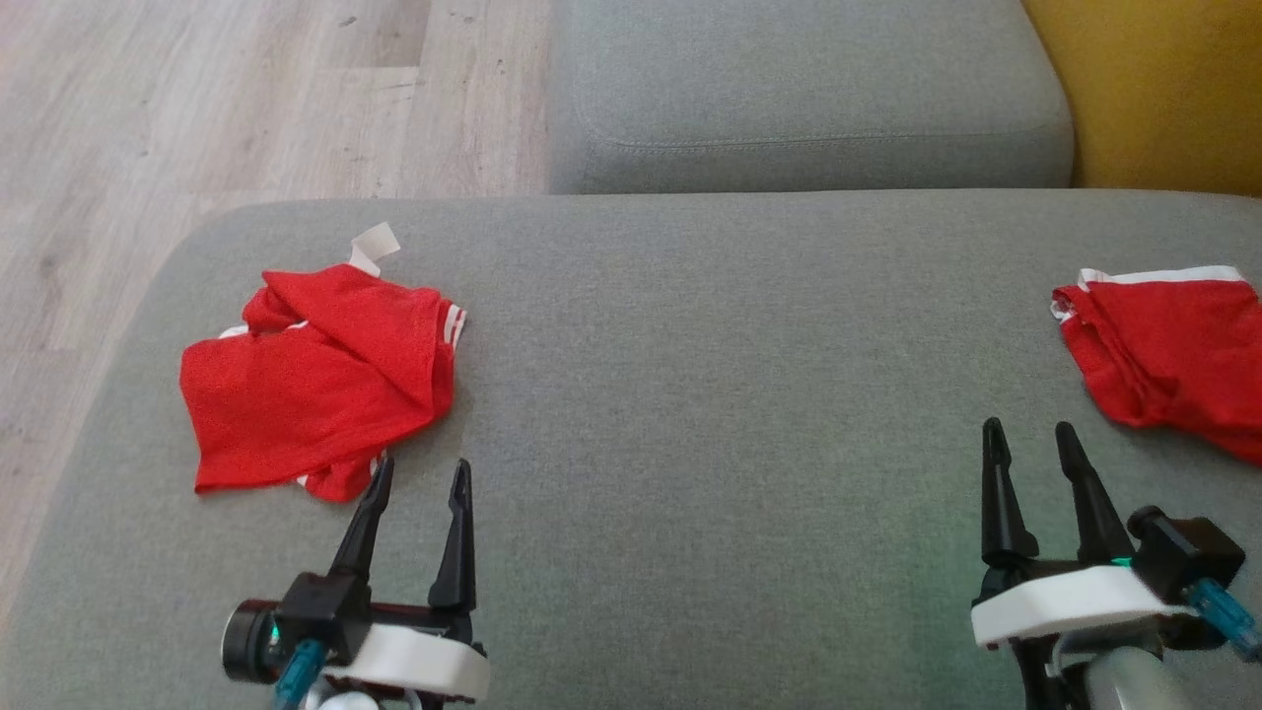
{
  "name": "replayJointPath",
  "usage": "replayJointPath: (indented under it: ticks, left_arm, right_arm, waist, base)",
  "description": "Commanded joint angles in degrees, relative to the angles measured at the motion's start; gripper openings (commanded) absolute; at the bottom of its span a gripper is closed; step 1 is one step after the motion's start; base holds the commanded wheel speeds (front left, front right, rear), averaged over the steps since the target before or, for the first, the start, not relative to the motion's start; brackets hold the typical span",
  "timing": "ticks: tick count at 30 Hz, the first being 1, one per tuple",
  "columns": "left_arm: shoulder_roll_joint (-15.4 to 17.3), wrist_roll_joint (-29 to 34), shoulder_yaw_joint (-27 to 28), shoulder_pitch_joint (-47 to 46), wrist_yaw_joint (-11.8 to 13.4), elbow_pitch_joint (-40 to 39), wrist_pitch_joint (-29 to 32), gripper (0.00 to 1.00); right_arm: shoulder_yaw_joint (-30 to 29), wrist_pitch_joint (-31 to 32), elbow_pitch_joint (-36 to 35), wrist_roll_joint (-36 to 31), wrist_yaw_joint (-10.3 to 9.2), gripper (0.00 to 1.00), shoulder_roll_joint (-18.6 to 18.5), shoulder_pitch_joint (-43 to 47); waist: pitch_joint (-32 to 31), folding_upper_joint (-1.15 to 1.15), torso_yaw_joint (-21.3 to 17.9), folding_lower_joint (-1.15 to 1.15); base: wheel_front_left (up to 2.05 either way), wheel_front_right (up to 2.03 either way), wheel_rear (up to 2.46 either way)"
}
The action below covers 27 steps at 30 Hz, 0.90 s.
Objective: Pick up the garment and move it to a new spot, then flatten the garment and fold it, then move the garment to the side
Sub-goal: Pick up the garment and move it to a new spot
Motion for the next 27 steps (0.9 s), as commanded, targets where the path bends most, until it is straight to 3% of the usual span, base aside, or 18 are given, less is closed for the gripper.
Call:
replayJointPath:
  ticks: [1, 11, 27]
  left_arm:
    - [0.1, 0.0, 1.7, -2.4, 0.5, -1.8, -0.3, 1.0]
    - [0.1, 0.5, 1.7, -3.3, 1.9, -1.4, -0.3, 1.0]
    - [0.3, 1.7, 2.6, -2.4, 1.0, -0.9, -0.3, 1.0]
  right_arm:
    - [1.5, -0.7, -2.1, -0.3, 0.37, 1.0, -0.3, -2.1]
    - [3.6, -0.8, -2.5, 1.8, 0.37, 1.0, -0.3, -0.5]
    - [9.4, -0.8, -2.0, 5.6, 0.37, 1.0, -0.3, 0.9]
  waist:
    - [0.0, 0.0, 0.2, 0.0]
    - [-0.1, 0.0, 6.6, 0.0]
    - [-1.1, 0.0, 19.8, 0.0]
  base:
    - [0.0, 0.0, 0.0]
    - [0.0, 0.0, 0.0]
    - [0.0, 0.0, 0.0]
